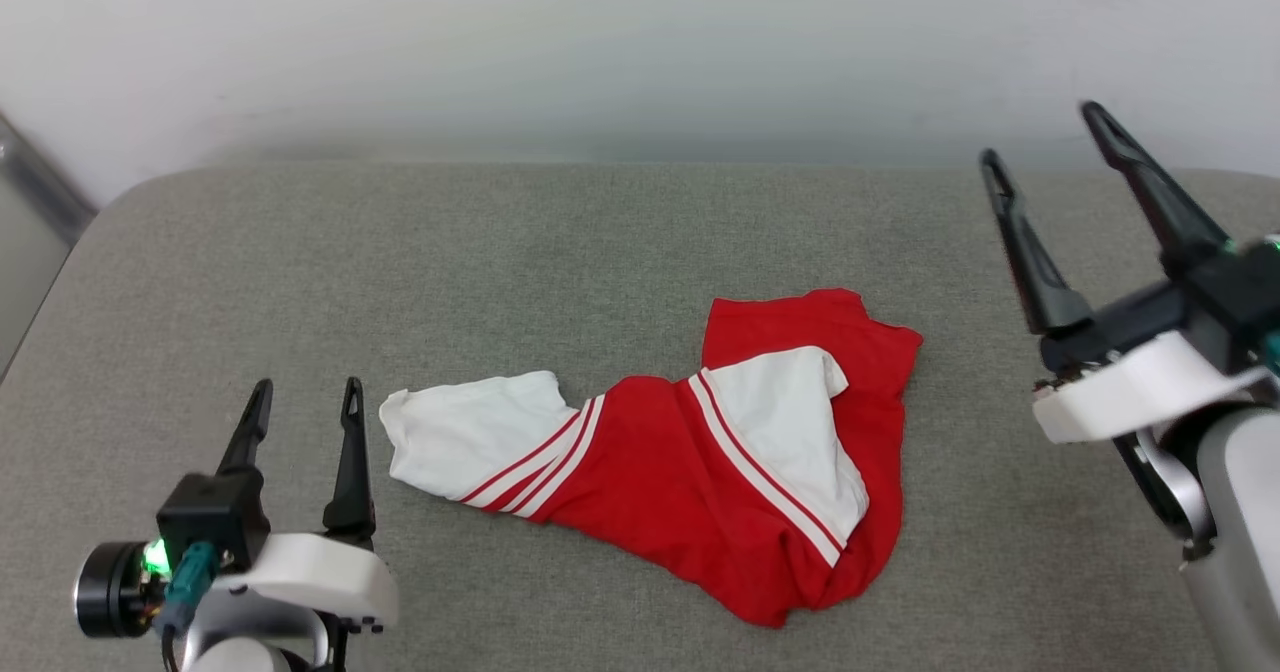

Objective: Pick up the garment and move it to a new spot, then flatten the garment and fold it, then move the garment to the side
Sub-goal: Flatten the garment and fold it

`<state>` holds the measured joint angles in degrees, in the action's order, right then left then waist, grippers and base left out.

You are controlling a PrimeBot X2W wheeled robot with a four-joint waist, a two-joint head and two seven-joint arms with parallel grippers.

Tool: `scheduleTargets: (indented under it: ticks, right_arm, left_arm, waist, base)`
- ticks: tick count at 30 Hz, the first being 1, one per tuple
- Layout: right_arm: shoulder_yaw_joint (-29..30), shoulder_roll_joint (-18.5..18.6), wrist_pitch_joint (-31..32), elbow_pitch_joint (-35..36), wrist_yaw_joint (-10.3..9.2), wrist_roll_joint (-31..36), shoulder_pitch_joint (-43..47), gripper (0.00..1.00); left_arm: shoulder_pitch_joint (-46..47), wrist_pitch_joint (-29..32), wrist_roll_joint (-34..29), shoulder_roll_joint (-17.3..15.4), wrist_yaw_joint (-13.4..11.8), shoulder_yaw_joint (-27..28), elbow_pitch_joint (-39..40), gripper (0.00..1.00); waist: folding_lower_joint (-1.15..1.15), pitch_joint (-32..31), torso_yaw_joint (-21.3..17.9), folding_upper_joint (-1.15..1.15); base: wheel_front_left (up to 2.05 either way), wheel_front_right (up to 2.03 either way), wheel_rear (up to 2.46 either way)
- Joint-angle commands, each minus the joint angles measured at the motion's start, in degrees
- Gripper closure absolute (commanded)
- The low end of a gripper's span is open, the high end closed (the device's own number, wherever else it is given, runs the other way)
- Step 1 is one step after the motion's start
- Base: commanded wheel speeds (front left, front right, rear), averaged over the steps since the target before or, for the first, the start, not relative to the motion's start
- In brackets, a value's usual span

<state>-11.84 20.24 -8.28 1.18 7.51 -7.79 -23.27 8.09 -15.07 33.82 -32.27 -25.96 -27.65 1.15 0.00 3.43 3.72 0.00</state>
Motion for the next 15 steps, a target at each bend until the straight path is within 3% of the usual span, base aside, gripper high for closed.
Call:
scheduleTargets:
  ticks: [1, 8, 15]
  right_arm:
    - [-1.31, 0.66, 1.24, -0.33, -0.04, -0.82, -0.91, 0.0]
    - [-16.91, 9.93, 22.24, -1.01, -0.04, -14.57, -11.43, 0.0]
    - [-31.51, 16.16, 44.14, -1.85, -0.04, -29.5, -20.62, 0.0]
  left_arm:
    - [-1.07, -0.13, -0.76, 0.59, 0.23, 0.73, 0.38, 0.0]
    - [-5.86, -0.14, -8.53, 7.5, 5.0, 7.69, 0.7, 0.0]
    - [-5.58, -0.14, -13.58, 13.08, 9.79, 12.47, 0.14, 0.0]
  waist:
    - [0.0, 0.22, 0.06, 0.0]
    - [0.0, 2.2, 1.04, 0.0]
    - [0.0, 5.63, 2.1, 0.0]
  base:
    - [0.0, 0.0, 0.0]
    - [0.0, 0.0, 0.0]
    - [0.0, 0.0, 0.0]
